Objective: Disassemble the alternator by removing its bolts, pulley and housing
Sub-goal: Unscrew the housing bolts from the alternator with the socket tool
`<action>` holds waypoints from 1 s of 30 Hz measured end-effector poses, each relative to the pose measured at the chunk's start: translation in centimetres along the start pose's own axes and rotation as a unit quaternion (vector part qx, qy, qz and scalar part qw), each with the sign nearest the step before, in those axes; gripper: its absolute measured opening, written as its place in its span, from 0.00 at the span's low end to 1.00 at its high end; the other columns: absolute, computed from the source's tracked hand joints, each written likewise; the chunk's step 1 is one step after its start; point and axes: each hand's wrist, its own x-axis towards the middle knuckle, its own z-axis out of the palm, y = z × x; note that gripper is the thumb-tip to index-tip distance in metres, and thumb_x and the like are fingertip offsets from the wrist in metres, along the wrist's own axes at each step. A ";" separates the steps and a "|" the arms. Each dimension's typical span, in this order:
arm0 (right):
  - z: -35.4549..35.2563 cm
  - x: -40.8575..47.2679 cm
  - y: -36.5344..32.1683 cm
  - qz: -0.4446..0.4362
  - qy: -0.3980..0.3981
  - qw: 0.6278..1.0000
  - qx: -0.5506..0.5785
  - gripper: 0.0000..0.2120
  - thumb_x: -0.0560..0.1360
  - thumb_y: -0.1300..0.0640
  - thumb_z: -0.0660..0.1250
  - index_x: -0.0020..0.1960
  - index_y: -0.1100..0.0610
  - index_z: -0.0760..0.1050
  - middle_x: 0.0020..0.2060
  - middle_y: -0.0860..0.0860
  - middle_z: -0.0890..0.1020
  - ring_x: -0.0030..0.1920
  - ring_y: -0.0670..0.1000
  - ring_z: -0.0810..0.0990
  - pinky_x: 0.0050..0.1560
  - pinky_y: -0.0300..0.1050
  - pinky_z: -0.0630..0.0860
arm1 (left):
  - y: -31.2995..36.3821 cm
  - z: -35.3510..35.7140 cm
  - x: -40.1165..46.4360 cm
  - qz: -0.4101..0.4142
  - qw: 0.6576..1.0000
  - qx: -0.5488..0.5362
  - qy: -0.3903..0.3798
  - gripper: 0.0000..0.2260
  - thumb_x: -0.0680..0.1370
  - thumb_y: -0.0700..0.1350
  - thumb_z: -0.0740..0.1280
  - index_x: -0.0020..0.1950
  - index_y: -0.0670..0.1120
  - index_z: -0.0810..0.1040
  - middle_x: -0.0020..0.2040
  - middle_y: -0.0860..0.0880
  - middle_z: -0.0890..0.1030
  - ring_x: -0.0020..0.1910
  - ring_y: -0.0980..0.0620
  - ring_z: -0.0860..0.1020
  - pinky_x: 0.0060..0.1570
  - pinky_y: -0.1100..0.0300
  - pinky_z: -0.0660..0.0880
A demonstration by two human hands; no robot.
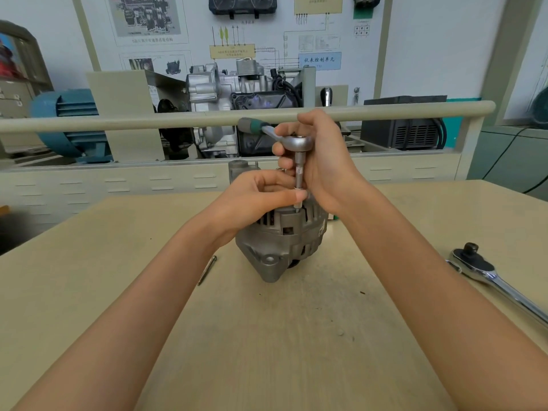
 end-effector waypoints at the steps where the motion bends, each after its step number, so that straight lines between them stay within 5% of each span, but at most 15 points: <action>1: 0.2 0.0 0.1 -0.002 0.013 1.000 -0.005 0.17 0.79 0.54 0.53 0.37 0.58 0.74 0.29 0.52 0.72 0.25 0.47 0.66 0.26 0.37 0.67 | 0.0 0.1 0.0 0.001 1.000 0.003 0.006 0.04 0.72 0.40 0.72 0.47 0.44 0.82 0.44 0.48 0.86 0.43 0.56 0.83 0.45 0.68 0.78; 6: 1.7 -0.5 0.8 -0.072 0.122 0.978 -0.156 0.10 0.78 0.56 0.56 0.40 0.54 0.72 0.31 0.48 0.71 0.29 0.45 0.67 0.32 0.39 0.66 | 0.0 0.2 0.0 0.004 1.000 0.004 0.023 0.04 0.72 0.36 0.72 0.46 0.42 0.81 0.41 0.48 0.85 0.41 0.54 0.83 0.44 0.65 0.79; 10: 2.1 -0.8 1.3 -0.125 0.179 0.936 -0.276 0.04 0.78 0.53 0.57 0.45 0.51 0.67 0.39 0.46 0.73 0.42 0.47 0.74 0.45 0.46 0.70 | 0.4 0.7 -0.2 0.020 0.999 0.030 0.041 0.10 0.73 0.31 0.68 0.37 0.45 0.78 0.28 0.55 0.81 0.30 0.63 0.80 0.32 0.72 0.74; 14: 2.3 -0.8 1.9 -0.117 0.215 0.911 -0.331 0.09 0.77 0.52 0.59 0.53 0.52 0.59 0.41 0.43 0.61 0.55 0.53 0.68 0.60 0.53 0.66 | 0.4 0.9 -0.3 0.022 0.997 0.049 0.052 0.14 0.75 0.30 0.65 0.33 0.47 0.75 0.23 0.58 0.78 0.25 0.65 0.76 0.26 0.75 0.69; 18: 2.0 -0.7 1.3 -0.101 0.179 0.951 -0.231 0.04 0.78 0.54 0.56 0.45 0.52 0.66 0.42 0.48 0.71 0.45 0.49 0.72 0.44 0.44 0.69 | 0.2 0.5 -0.1 0.011 0.999 0.036 0.030 0.04 0.74 0.36 0.70 0.44 0.44 0.81 0.36 0.53 0.85 0.37 0.59 0.83 0.38 0.70 0.77; 23: 0.8 -0.2 0.5 -0.032 0.121 0.992 -0.025 0.15 0.79 0.55 0.53 0.37 0.56 0.73 0.28 0.50 0.71 0.26 0.46 0.67 0.27 0.38 0.65 | 0.1 0.0 -0.2 0.002 1.000 0.003 -0.004 0.15 0.64 0.49 0.74 0.49 0.47 0.82 0.45 0.50 0.86 0.46 0.56 0.84 0.44 0.69 0.77; 30: 0.7 -0.1 0.6 -0.012 0.117 0.993 0.008 0.14 0.77 0.58 0.54 0.39 0.57 0.76 0.27 0.51 0.74 0.25 0.47 0.67 0.26 0.38 0.66 | 0.0 0.2 0.0 0.002 1.000 0.011 0.018 0.05 0.70 0.42 0.74 0.44 0.46 0.82 0.42 0.49 0.86 0.42 0.56 0.83 0.44 0.68 0.78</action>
